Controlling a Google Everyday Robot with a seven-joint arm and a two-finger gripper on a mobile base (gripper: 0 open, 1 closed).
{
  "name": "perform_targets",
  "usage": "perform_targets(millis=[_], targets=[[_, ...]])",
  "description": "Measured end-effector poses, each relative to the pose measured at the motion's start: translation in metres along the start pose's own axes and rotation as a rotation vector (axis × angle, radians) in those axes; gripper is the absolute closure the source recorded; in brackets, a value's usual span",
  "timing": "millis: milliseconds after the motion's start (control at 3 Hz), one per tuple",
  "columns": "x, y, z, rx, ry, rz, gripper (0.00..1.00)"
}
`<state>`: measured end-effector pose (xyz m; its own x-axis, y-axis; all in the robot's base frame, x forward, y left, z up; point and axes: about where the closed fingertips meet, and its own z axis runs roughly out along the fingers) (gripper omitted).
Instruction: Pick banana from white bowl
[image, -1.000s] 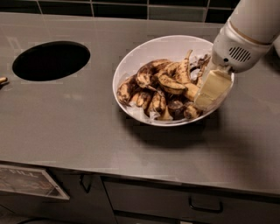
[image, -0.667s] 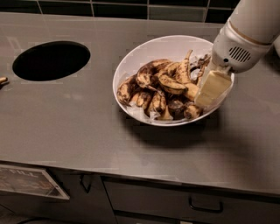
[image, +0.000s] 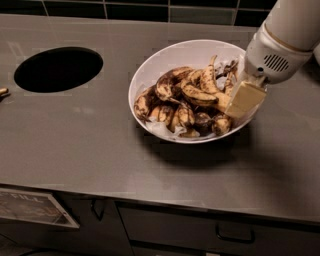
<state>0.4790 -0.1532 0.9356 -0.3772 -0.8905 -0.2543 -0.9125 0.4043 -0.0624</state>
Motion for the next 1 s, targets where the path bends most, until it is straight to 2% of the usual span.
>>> perform_targets(millis=[333,1000], targets=[[-0.008,0.004,-0.011,0.037,0.003,-0.007,1.00],[-0.034,0.030,-0.047,0.139,0.031,-0.062,1.00]])
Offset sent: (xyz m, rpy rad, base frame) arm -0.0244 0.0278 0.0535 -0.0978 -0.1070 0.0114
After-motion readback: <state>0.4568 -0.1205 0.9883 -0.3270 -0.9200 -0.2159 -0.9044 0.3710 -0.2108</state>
